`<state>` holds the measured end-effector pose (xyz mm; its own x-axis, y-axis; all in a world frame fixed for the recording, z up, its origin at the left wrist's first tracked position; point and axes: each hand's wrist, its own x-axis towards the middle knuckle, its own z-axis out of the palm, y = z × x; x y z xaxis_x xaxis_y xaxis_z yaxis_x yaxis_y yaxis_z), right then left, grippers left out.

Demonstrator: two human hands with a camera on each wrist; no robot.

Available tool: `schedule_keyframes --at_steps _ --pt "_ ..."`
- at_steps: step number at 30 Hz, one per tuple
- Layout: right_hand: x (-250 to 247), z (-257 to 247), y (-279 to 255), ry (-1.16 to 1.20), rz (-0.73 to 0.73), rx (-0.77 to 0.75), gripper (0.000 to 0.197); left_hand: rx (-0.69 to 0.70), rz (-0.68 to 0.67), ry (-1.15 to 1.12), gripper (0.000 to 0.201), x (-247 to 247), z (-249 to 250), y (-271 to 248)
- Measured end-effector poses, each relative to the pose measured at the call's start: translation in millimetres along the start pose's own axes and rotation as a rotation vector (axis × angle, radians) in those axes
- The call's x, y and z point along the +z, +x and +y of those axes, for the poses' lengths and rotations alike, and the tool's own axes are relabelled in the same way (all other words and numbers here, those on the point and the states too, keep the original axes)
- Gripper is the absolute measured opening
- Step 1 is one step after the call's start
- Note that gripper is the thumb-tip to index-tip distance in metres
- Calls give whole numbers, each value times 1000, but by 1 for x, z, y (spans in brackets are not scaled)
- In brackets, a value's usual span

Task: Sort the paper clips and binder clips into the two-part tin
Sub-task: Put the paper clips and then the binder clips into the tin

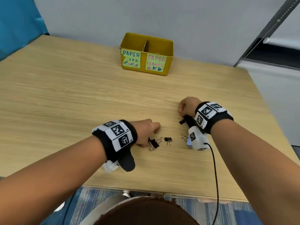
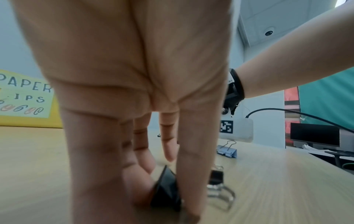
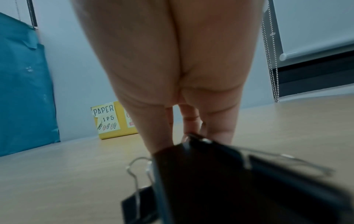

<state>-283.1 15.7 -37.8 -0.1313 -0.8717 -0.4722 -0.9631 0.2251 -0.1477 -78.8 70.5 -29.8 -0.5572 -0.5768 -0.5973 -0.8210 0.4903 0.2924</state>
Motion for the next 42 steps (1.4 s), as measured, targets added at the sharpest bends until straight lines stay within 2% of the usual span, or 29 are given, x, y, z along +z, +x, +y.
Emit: schedule_keyframes --at_steps 3,5,8,10,13,17,22,27,33,38,42 --pt "-5 4 -6 91 82 10 23 4 -51 -24 91 3 6 2" --pt "-10 6 -15 97 55 -4 36 17 -72 -6 103 5 12 4" --pt "-11 8 -27 -25 -99 -19 75 47 -52 84 102 5 26 11" --pt "-7 9 -33 -134 -188 24 97 49 -35 133 96 5 34 17" --pt "9 8 -39 -212 -198 83 112 51 -23 181 87 3 41 23" --pt "31 9 -43 -41 -33 23 89 93 34 205 70 3 44 29" --pt "34 5 -37 22 42 -97 38 157 88 245 48 1 42 37" --pt "33 -4 -30 80 200 -171 11 142 176 312 50 -1 37 38" --pt "18 -8 -17 181 234 -189 18 34 210 205 35 -21 5 37" --pt "3 -12 6 223 248 -166 16 -40 231 74 26 -39 -25 46" --pt "-19 -22 27 455 250 -138 9 -54 258 -54 28 -55 -44 57"
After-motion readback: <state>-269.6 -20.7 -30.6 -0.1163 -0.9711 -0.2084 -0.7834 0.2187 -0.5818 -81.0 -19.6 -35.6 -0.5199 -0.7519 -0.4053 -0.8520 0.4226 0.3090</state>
